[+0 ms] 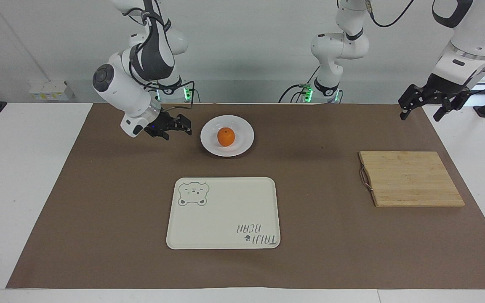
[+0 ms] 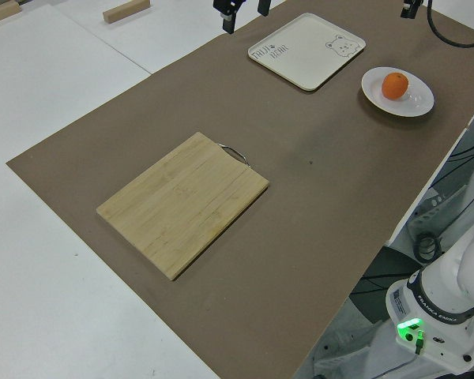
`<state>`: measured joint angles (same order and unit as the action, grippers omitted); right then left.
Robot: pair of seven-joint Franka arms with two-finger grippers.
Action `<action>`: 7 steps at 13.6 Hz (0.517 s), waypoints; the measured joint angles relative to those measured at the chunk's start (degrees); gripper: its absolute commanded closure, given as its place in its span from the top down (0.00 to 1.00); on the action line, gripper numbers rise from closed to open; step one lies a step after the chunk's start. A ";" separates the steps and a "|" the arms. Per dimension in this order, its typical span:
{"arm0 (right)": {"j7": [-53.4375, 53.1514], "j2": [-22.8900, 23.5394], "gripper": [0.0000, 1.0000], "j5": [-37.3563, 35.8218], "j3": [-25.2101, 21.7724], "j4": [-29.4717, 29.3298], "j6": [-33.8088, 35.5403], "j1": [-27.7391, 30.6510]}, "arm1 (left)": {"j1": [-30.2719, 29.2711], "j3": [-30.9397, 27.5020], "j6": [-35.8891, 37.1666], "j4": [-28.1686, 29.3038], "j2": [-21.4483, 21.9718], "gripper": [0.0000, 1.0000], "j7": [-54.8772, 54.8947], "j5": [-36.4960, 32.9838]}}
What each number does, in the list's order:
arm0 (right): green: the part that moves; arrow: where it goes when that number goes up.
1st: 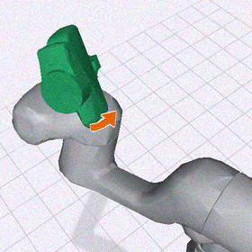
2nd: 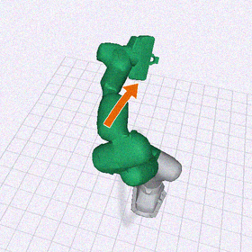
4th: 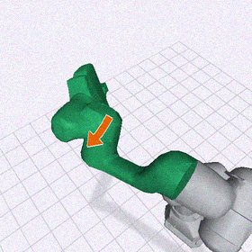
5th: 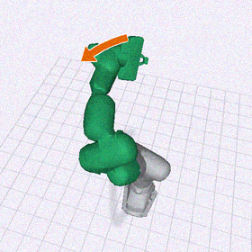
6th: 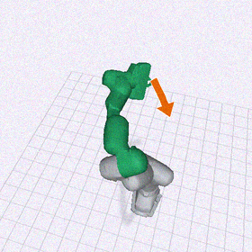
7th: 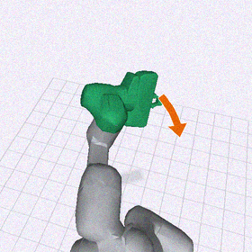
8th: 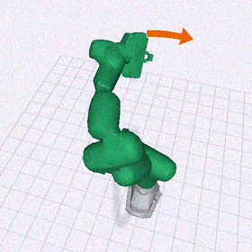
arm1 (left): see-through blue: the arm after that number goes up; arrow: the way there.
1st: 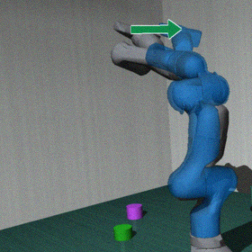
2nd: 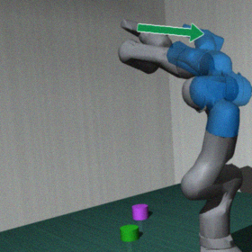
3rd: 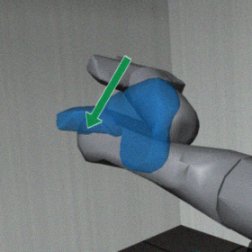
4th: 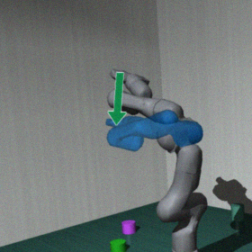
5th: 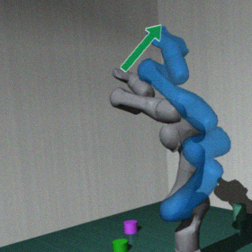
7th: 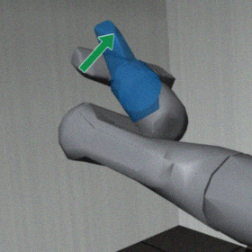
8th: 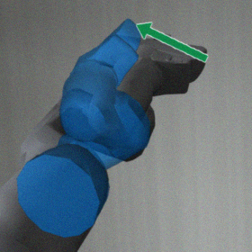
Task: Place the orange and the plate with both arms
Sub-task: 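Grasp the white plate rim with the right gripper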
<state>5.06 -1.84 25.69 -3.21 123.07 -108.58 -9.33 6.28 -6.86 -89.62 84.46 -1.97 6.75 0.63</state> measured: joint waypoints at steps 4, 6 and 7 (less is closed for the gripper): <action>10.21 0.34 1.00 7.37 -0.07 8.64 -4.80 -0.64 | -0.03 0.04 0.26 1.74 1.05 1.00 1.73 0.00; 12.75 0.36 1.00 10.83 -0.04 11.58 -6.44 -1.33 | -0.03 0.04 0.26 2.71 1.83 1.00 2.11 0.00; 13.87 0.50 1.00 13.43 -0.06 12.81 -7.29 -1.55 | -0.03 0.04 0.26 2.94 2.02 1.00 2.15 0.00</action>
<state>18.93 -1.34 39.12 -3.27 135.88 -115.86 -10.88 6.26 -6.81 -89.36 87.40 0.05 8.90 0.63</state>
